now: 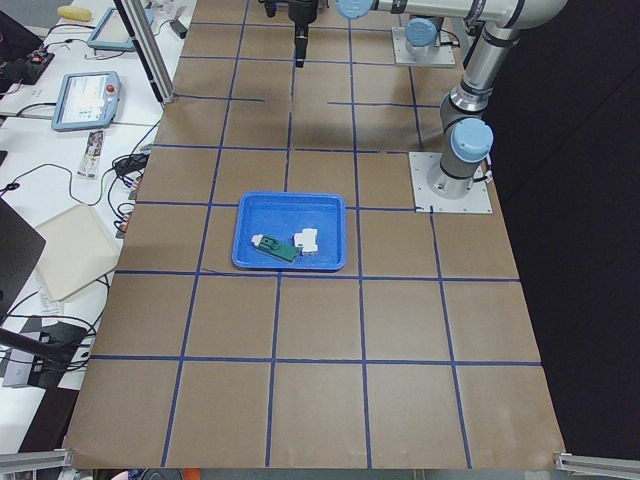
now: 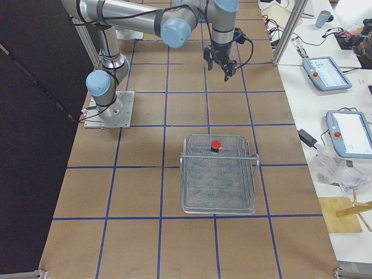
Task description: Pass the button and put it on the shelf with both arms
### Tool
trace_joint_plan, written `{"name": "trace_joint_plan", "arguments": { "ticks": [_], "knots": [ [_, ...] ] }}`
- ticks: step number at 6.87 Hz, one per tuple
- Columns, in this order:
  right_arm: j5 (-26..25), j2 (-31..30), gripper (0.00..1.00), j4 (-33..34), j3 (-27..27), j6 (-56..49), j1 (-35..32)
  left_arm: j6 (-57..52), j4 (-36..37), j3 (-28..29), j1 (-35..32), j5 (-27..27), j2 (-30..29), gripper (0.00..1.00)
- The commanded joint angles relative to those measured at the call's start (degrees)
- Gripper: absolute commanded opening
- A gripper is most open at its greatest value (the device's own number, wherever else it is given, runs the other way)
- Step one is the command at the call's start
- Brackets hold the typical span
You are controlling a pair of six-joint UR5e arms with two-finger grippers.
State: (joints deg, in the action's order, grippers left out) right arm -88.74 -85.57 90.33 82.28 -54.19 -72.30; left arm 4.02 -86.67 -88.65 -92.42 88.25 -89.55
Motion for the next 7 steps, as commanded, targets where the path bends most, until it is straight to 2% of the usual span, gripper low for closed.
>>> {"name": "trace_joint_plan", "arguments": {
  "ticks": [1,3,4,5,6,7],
  "knots": [
    [0.50,-3.79,1.00,0.01,3.75,28.23,-14.13,-0.15,0.00,-0.04,-0.04,-0.10,-0.01,1.00],
    [2.41,-5.39,1.00,-0.15,5.43,48.31,-20.23,-0.15,0.00,-0.04,-0.04,-0.10,-0.01,1.00],
    [7.48,-5.74,1.00,-0.16,5.35,57.18,-20.16,-0.59,0.00,-0.04,0.05,-0.19,-0.01,1.00],
    [6.39,-5.31,1.00,-0.68,4.31,60.14,-19.03,-1.46,0.09,-0.04,-0.04,0.07,-0.01,1.00],
    [0.12,-5.13,1.00,-1.20,3.51,61.04,-16.93,-1.47,0.09,-0.04,-0.04,0.08,-0.01,1.00],
    [0.06,-5.13,1.00,-1.65,3.42,61.13,-15.52,-1.38,0.09,-0.04,-0.04,0.08,-0.01,1.00]
  ]
}}
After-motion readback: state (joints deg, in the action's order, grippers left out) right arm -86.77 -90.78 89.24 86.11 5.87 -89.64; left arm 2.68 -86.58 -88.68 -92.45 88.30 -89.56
